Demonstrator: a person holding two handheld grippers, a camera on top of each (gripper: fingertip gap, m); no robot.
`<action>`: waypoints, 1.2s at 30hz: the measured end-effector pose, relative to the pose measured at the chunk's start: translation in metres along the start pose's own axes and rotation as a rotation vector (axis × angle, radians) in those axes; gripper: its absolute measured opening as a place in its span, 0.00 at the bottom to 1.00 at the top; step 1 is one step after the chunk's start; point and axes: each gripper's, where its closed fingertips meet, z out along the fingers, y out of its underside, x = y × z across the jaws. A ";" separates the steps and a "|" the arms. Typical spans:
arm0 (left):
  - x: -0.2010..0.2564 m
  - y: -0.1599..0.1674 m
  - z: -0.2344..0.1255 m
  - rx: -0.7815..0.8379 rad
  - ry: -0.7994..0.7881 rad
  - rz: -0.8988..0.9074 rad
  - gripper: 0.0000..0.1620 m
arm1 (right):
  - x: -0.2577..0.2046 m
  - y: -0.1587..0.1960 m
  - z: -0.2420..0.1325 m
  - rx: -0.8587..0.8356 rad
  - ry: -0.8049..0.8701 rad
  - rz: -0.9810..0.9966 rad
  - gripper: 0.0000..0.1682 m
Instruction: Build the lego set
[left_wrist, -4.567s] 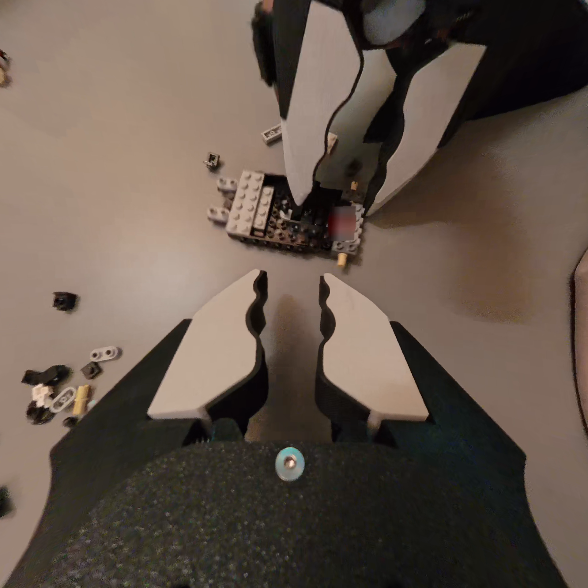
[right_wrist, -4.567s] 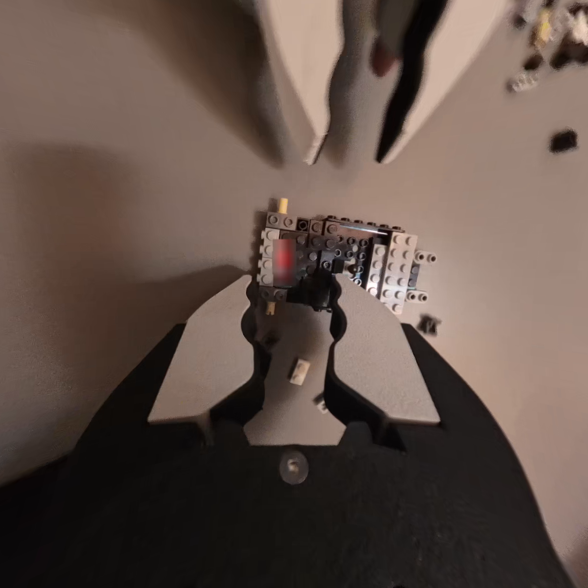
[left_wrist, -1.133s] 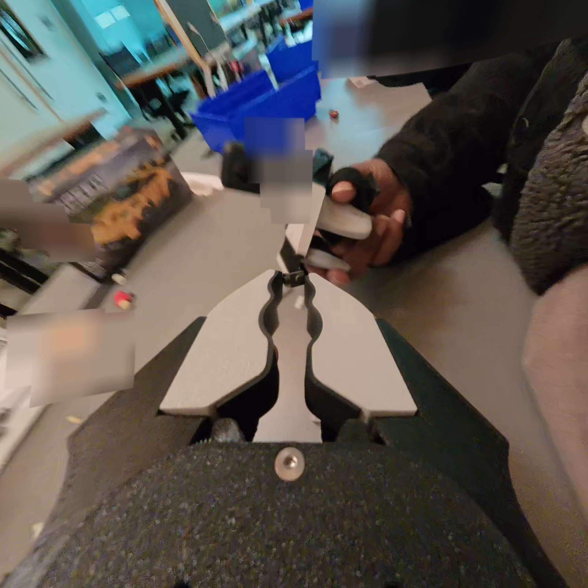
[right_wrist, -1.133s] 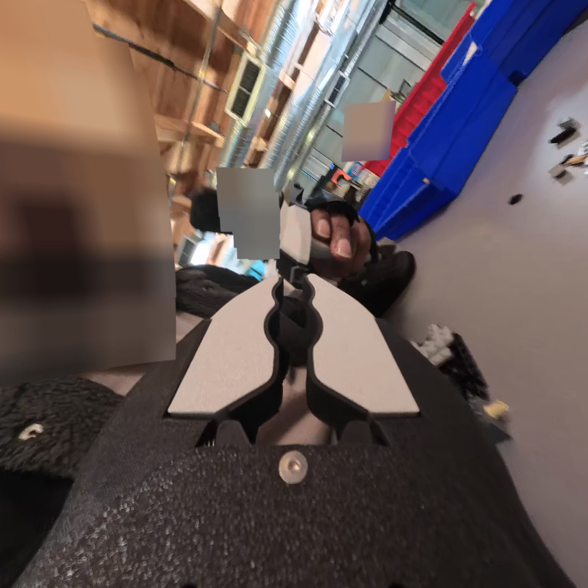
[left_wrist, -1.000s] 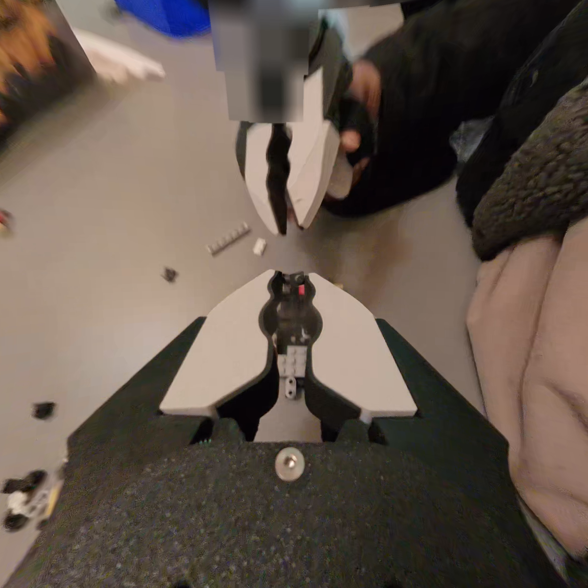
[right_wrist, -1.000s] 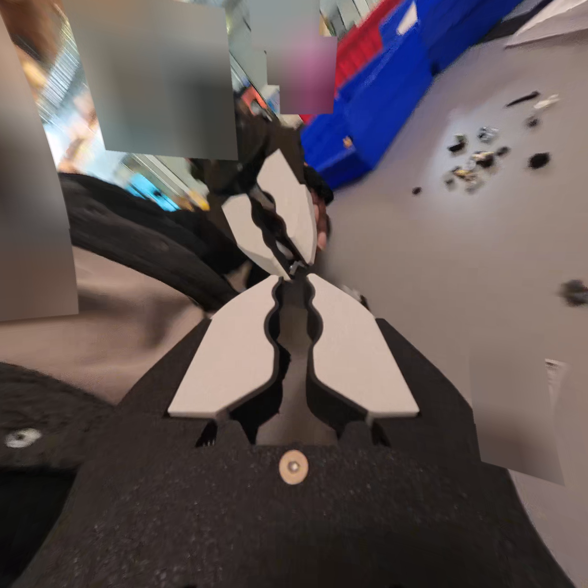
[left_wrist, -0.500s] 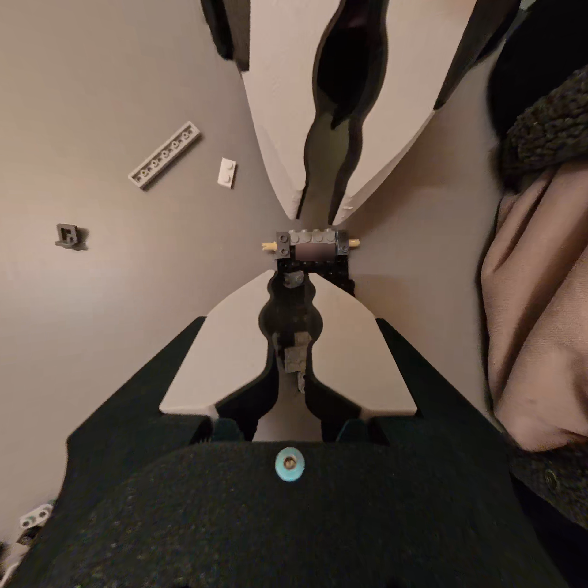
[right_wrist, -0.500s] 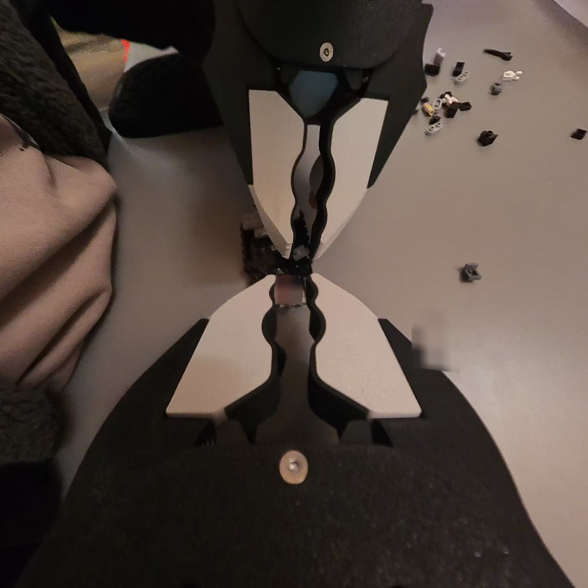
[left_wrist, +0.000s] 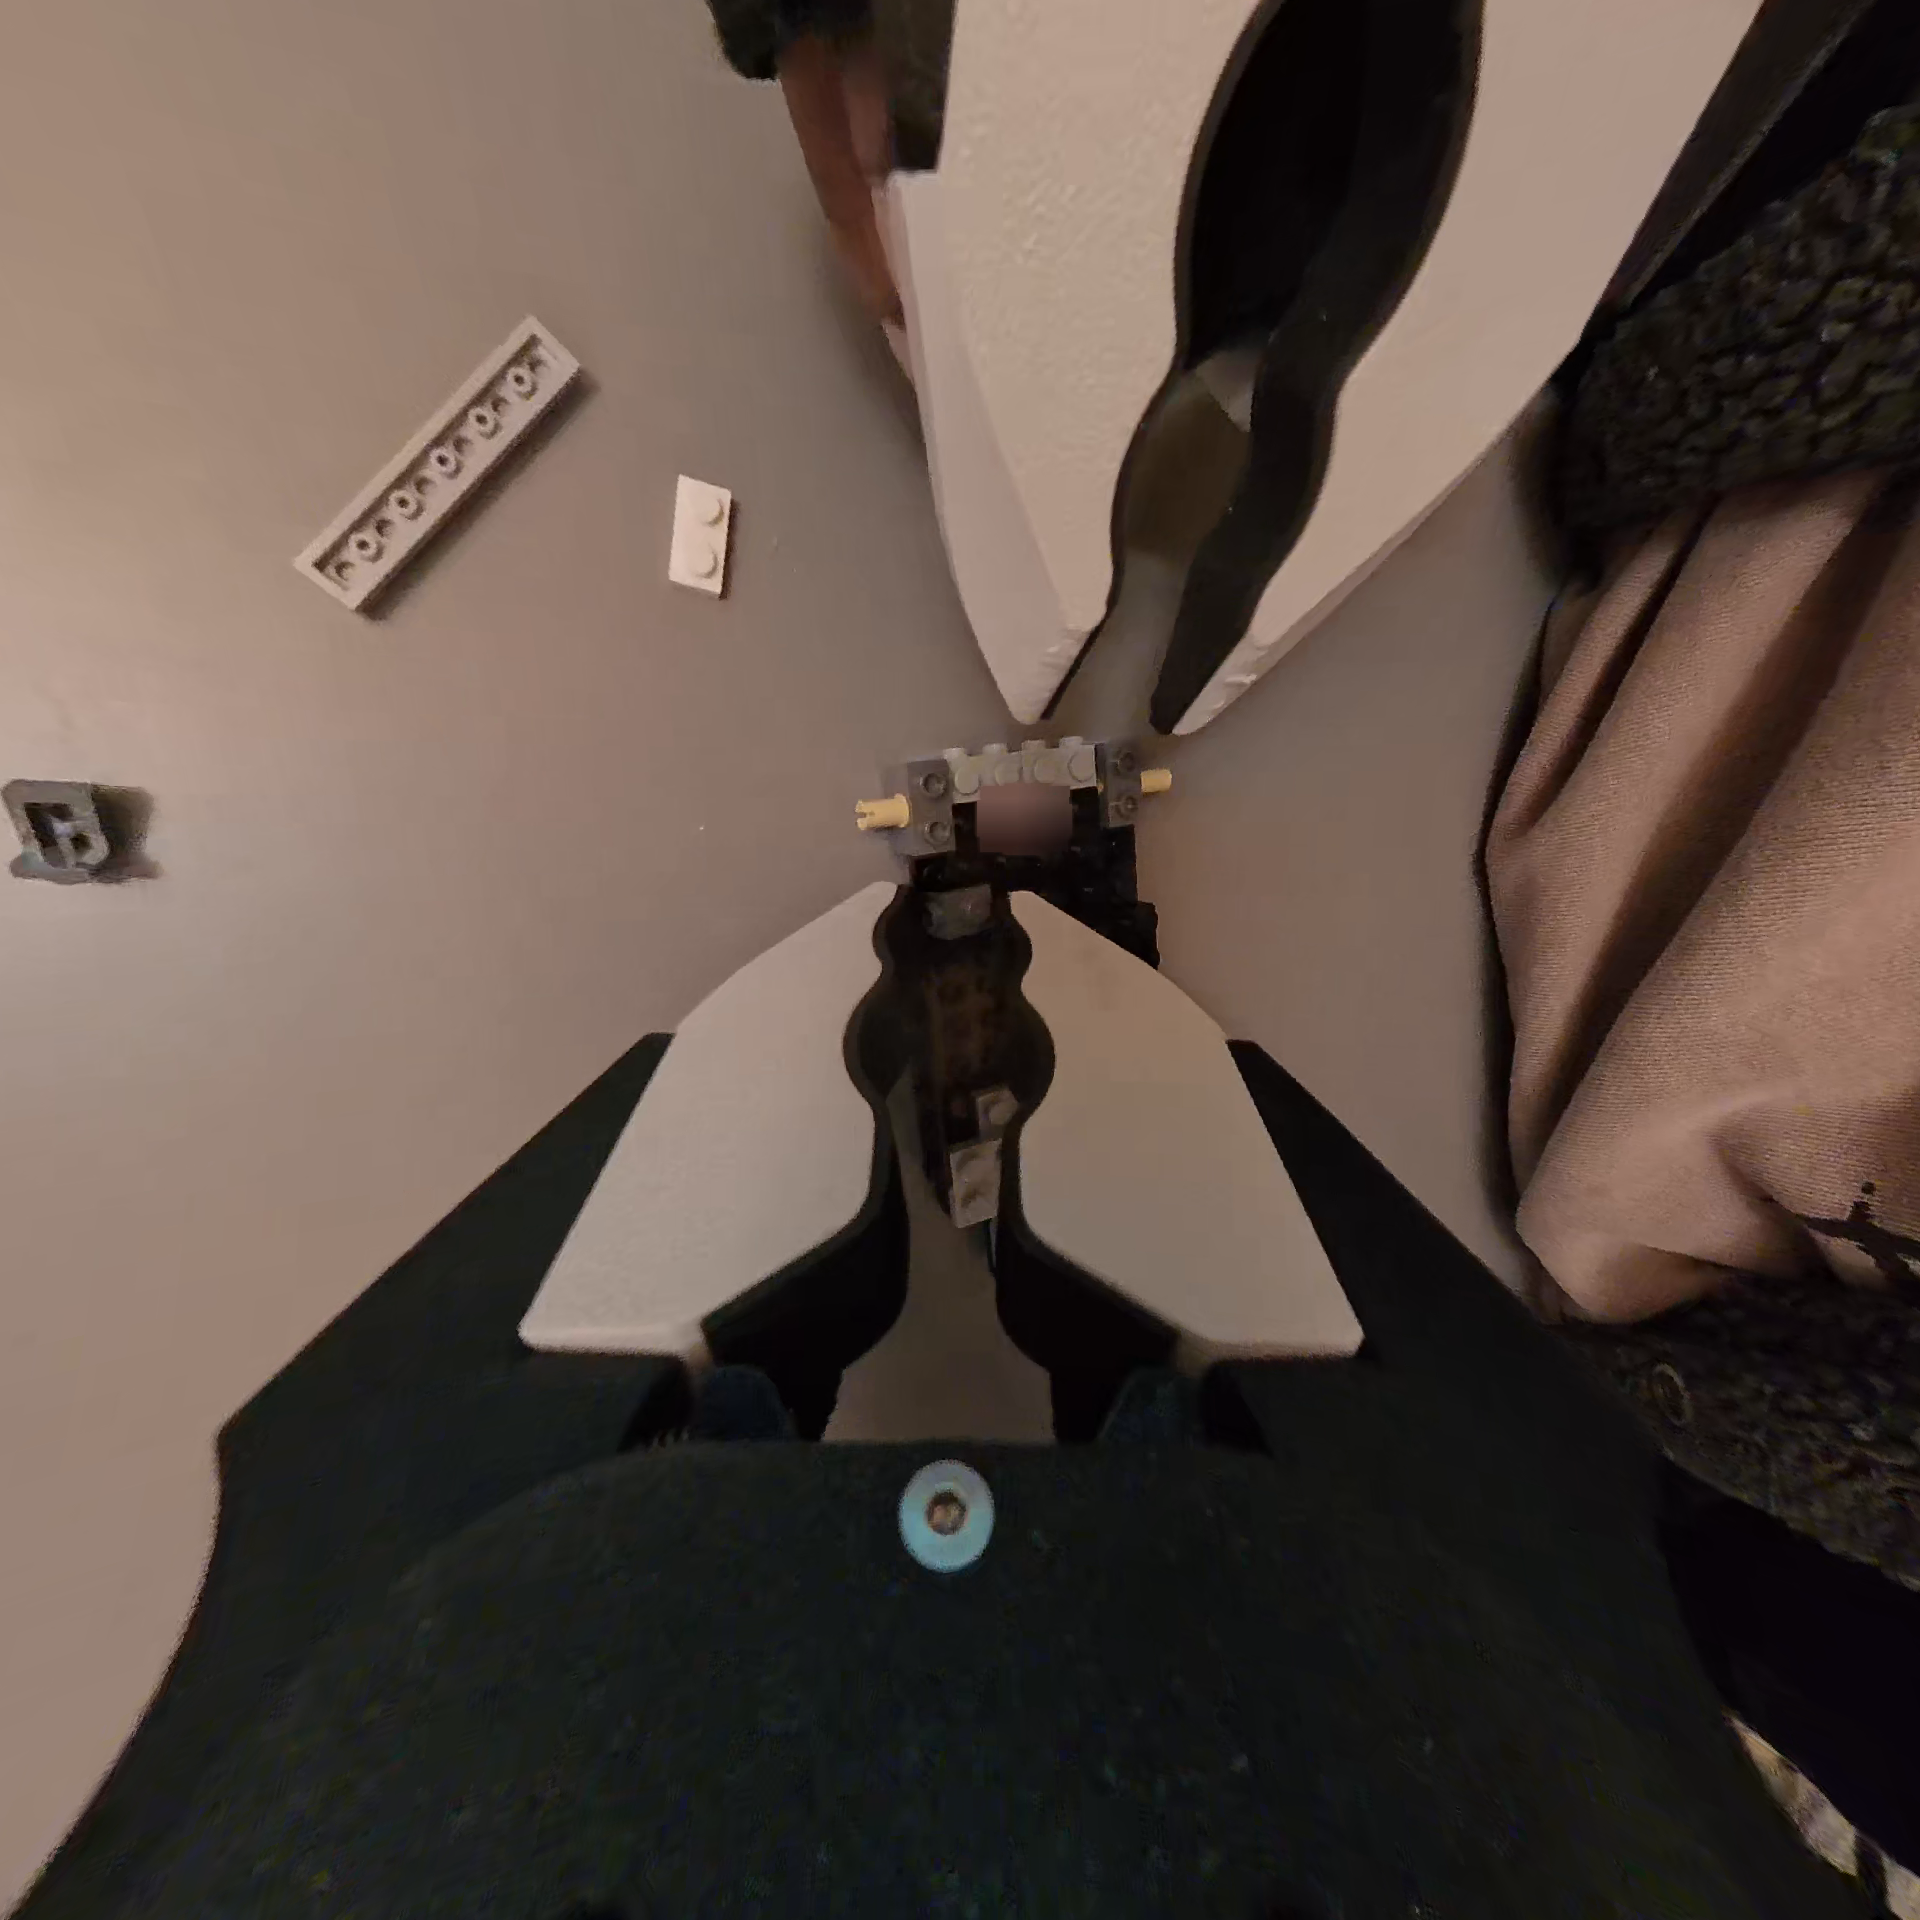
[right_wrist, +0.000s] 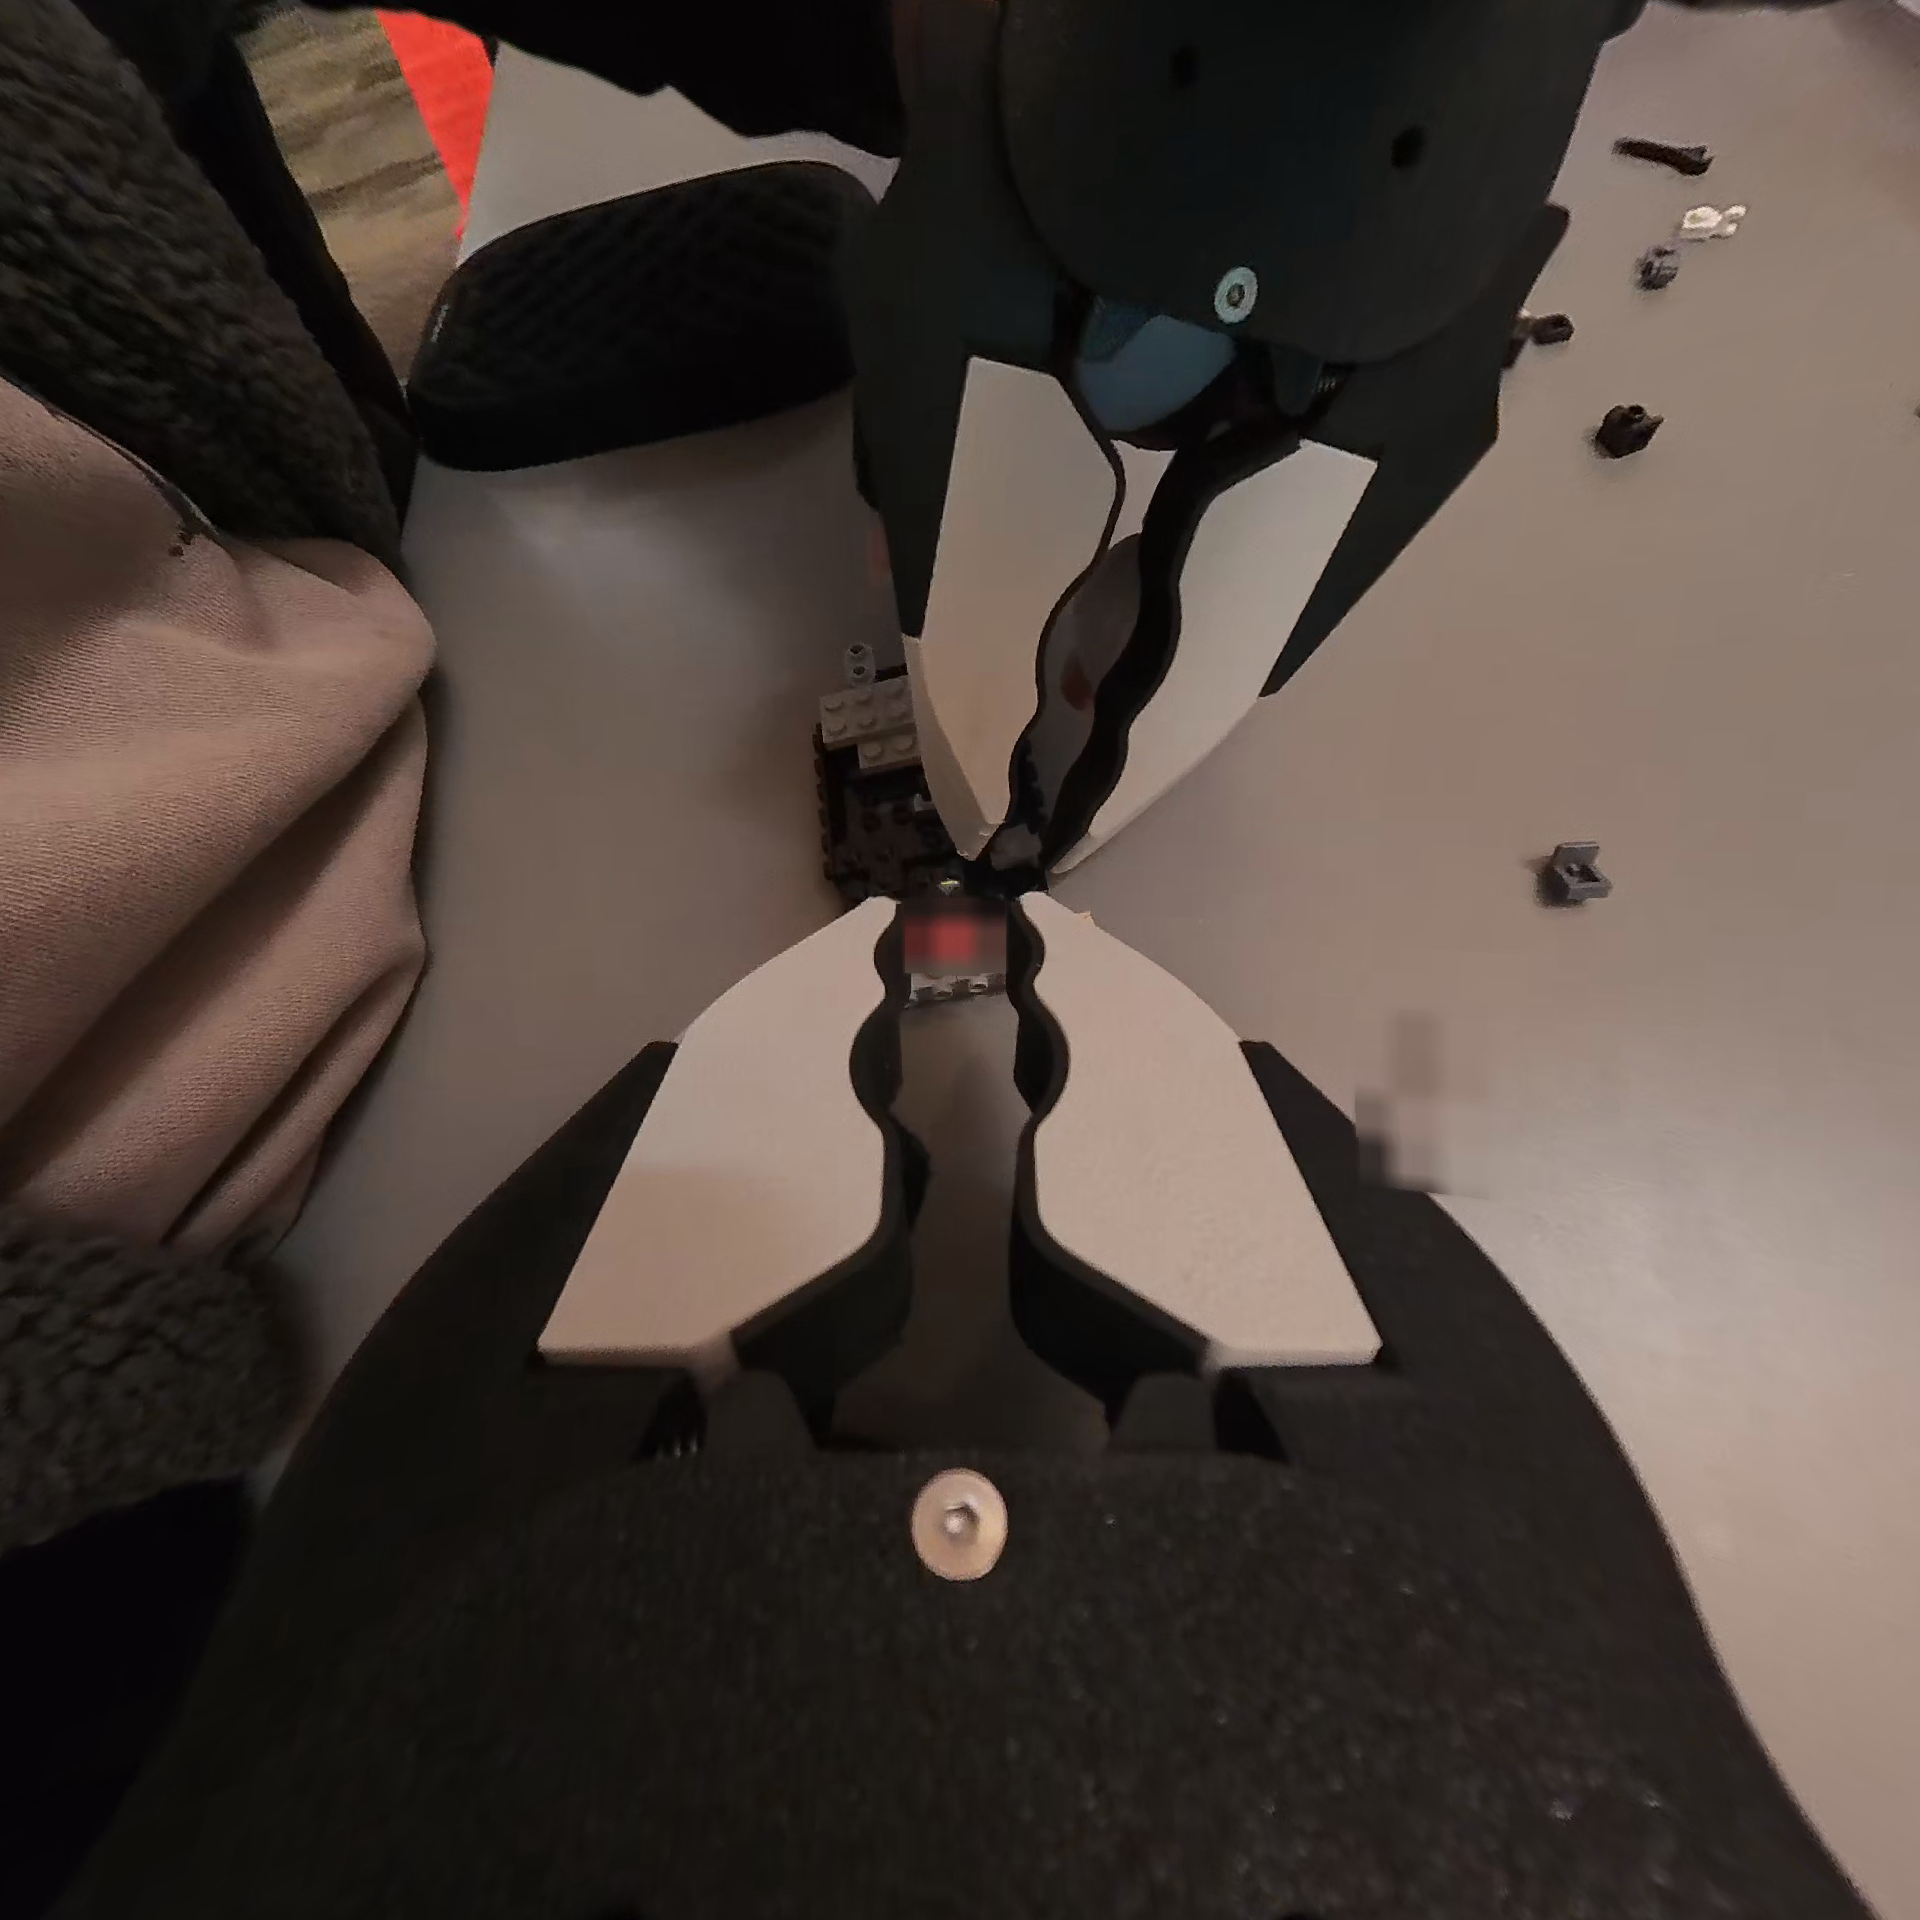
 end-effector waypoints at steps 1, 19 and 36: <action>0.000 0.000 0.000 -0.004 0.007 -0.003 0.08 | 0.000 0.000 0.000 0.000 -0.001 -0.001 0.10; 0.000 0.004 0.000 -0.017 0.080 -0.046 0.11 | -0.004 0.001 0.001 -0.001 -0.029 0.012 0.10; -0.001 -0.002 -0.005 0.018 0.169 -0.047 0.07 | -0.005 0.001 0.000 0.003 -0.045 0.019 0.09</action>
